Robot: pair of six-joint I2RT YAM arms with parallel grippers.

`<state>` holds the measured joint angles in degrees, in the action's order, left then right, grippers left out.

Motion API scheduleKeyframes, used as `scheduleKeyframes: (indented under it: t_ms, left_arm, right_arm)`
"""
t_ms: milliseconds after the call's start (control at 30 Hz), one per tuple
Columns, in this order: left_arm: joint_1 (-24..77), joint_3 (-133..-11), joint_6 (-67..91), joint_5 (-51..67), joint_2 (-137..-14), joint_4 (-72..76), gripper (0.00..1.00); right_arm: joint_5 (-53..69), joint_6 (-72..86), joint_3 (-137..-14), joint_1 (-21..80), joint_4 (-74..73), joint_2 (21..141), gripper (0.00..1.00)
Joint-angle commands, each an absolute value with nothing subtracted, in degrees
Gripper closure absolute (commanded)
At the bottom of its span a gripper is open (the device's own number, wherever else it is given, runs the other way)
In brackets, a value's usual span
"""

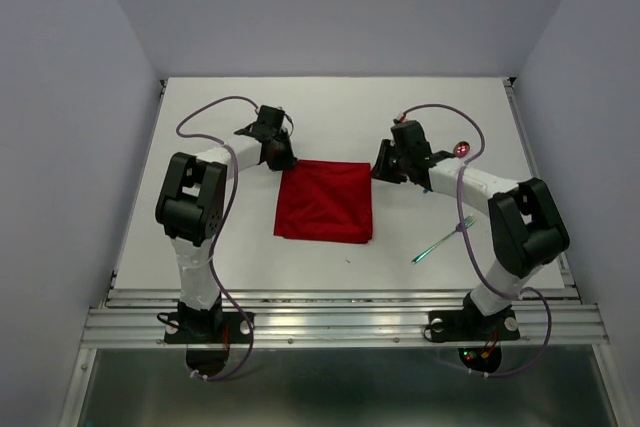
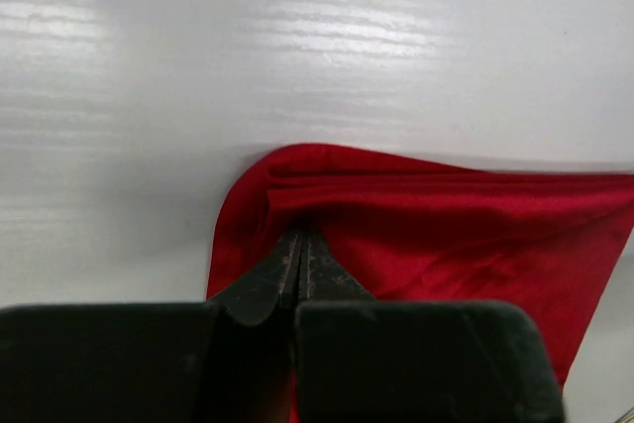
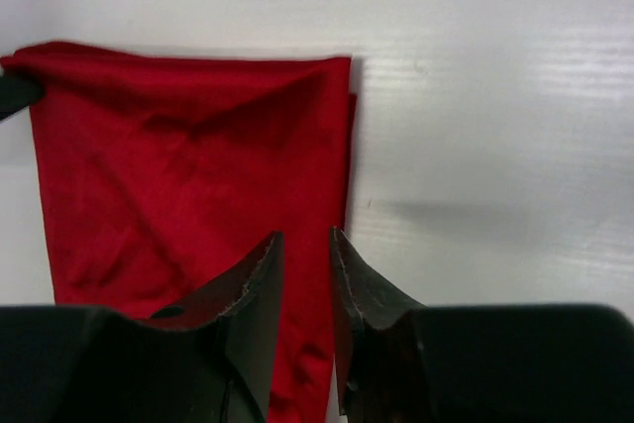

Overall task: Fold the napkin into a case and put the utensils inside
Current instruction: Move the lower triangle-folded napkin to the center of the board.

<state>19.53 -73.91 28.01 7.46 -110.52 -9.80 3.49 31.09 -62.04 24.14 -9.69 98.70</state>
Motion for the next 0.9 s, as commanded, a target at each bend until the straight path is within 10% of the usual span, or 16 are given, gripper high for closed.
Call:
scheduleKeyframes:
  t_ms: [0, 867]
  left_arm:
    - [19.8, -78.7, 27.3, 7.5, -114.3, -9.4, 0.94]
    - [19.8, -74.0, 28.1, 6.7, -108.1, -9.5, 0.93]
  right_arm:
    - [4.9, 33.4, -56.9, 28.4, -12.0, 91.3, 0.71]
    - [-11.7, 41.8, -42.4, 38.9, -15.5, 89.0, 0.79]
